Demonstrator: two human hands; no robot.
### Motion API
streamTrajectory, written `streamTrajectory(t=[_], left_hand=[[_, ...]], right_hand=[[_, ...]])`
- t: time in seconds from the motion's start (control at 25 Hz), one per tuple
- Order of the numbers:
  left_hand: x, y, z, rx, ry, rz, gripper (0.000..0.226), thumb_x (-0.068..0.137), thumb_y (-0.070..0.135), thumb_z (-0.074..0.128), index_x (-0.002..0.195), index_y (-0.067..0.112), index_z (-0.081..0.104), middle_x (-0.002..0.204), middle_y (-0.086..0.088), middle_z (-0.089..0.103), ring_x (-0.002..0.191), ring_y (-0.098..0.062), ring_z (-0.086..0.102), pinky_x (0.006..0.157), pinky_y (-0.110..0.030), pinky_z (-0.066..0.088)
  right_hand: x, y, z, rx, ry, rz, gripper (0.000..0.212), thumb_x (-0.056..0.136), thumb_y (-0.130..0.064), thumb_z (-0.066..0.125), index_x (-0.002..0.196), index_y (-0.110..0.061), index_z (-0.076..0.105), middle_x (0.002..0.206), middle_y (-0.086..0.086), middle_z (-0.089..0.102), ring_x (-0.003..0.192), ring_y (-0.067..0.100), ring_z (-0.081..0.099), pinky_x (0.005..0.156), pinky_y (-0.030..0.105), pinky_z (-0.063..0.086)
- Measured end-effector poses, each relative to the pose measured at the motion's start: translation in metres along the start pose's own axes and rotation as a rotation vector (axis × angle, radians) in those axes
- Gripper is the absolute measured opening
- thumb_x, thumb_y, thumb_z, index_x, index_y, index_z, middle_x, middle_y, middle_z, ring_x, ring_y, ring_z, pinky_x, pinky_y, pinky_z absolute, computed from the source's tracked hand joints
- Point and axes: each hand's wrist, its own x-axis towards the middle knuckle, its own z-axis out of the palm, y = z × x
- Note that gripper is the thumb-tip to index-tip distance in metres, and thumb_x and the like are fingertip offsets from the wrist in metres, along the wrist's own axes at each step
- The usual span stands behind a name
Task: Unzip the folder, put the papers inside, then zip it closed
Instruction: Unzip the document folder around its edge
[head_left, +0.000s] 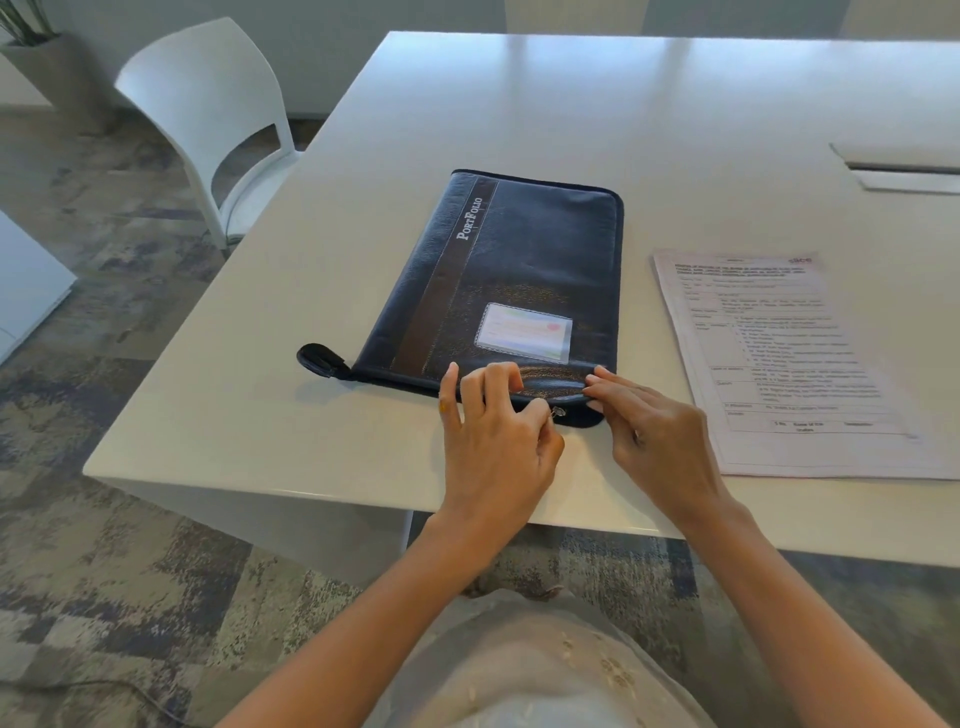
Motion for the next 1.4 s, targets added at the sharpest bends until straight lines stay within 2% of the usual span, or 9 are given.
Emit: streamTrajectory(t=[0.24,0.36,0.44,0.52,0.68,0.8,0.96,1.2,1.4], left_hand=[[0.002,-0.001,0.003,-0.068,0.005,0.011,0.018,0.09,0.041,0.058,0.088,0.028,0.069,0.111,-0.003,0.05,0.114,-0.023,0.041,0.118,-0.056,0.013],[0.001,0.005,0.004,-0.073,-0.007,0.02,0.02,0.091,0.043,0.056,0.086,0.029,0.069,0.112,-0.002,0.05,0.114,-0.023,0.042,0.117,-0.056,0.015],[0.003,0.0,0.002,-0.074,-0.075,0.062,0.019,0.089,0.044,0.058,0.09,0.03,0.07,0.117,-0.001,0.053,0.117,-0.023,0.044,0.115,-0.056,0.019],[0.01,-0.01,-0.005,-0.106,-0.185,0.145,0.018,0.087,0.044,0.061,0.091,0.03,0.072,0.119,0.003,0.056,0.117,-0.022,0.045,0.111,-0.051,0.024],[0.045,-0.026,-0.019,-0.243,-0.297,0.273,0.016,0.086,0.036,0.059,0.09,0.028,0.071,0.103,0.011,0.064,0.1,-0.013,0.055,0.101,-0.042,0.035],[0.083,-0.021,-0.014,-0.331,-0.372,0.4,0.016,0.091,0.024,0.056,0.101,0.024,0.069,0.106,0.008,0.066,0.097,-0.013,0.057,0.095,-0.043,0.042],[0.122,0.007,0.016,-0.309,-0.52,0.657,0.026,0.1,0.029,0.045,0.116,0.025,0.066,0.123,0.004,0.061,0.112,-0.016,0.051,0.096,-0.035,0.037],[0.145,0.017,0.052,-0.38,-0.49,0.809,0.029,0.097,0.036,0.052,0.092,0.014,0.07,0.095,0.003,0.063,0.089,-0.013,0.055,0.094,-0.04,0.044],[0.146,0.019,0.059,-0.505,-0.482,0.772,0.032,0.095,0.038,0.055,0.078,0.013,0.065,0.08,0.005,0.057,0.076,-0.008,0.046,0.079,-0.037,0.047]], right_hand=[[-0.003,-0.007,-0.007,0.054,0.038,0.219,0.027,0.08,-0.006,0.074,0.106,-0.004,0.07,0.119,0.014,0.067,0.109,0.026,0.064,0.087,0.038,0.056],[-0.007,-0.03,-0.003,0.098,0.061,0.367,0.011,0.083,-0.024,0.072,0.084,-0.013,0.069,0.086,0.0,0.065,0.077,0.013,0.058,0.062,0.023,0.048],[-0.005,-0.037,0.001,0.087,-0.012,0.448,0.02,0.085,-0.034,0.068,0.075,-0.016,0.069,0.072,-0.005,0.062,0.061,0.006,0.053,0.053,0.015,0.035],[-0.002,-0.039,0.001,0.048,-0.05,0.489,0.025,0.085,-0.039,0.067,0.074,-0.018,0.07,0.071,-0.005,0.063,0.058,0.005,0.051,0.052,0.011,0.029],[0.002,-0.043,0.003,-0.052,-0.091,0.522,0.029,0.08,-0.046,0.068,0.07,-0.019,0.066,0.07,-0.004,0.06,0.059,0.01,0.051,0.051,0.013,0.027],[0.001,-0.048,0.009,-0.123,-0.072,0.541,0.025,0.08,-0.039,0.07,0.069,-0.018,0.063,0.071,-0.003,0.058,0.058,0.015,0.052,0.053,0.021,0.032],[-0.002,-0.051,0.01,-0.123,-0.029,0.534,0.013,0.081,-0.021,0.067,0.071,-0.014,0.064,0.07,0.001,0.059,0.056,0.018,0.049,0.055,0.024,0.034],[-0.003,-0.049,0.008,-0.101,0.02,0.563,0.01,0.082,-0.018,0.068,0.074,-0.014,0.063,0.067,-0.002,0.058,0.054,0.012,0.049,0.052,0.009,0.026],[-0.004,-0.047,0.011,-0.087,0.057,0.561,0.012,0.08,-0.019,0.069,0.072,-0.016,0.061,0.066,-0.003,0.058,0.054,0.013,0.051,0.051,0.014,0.034]])
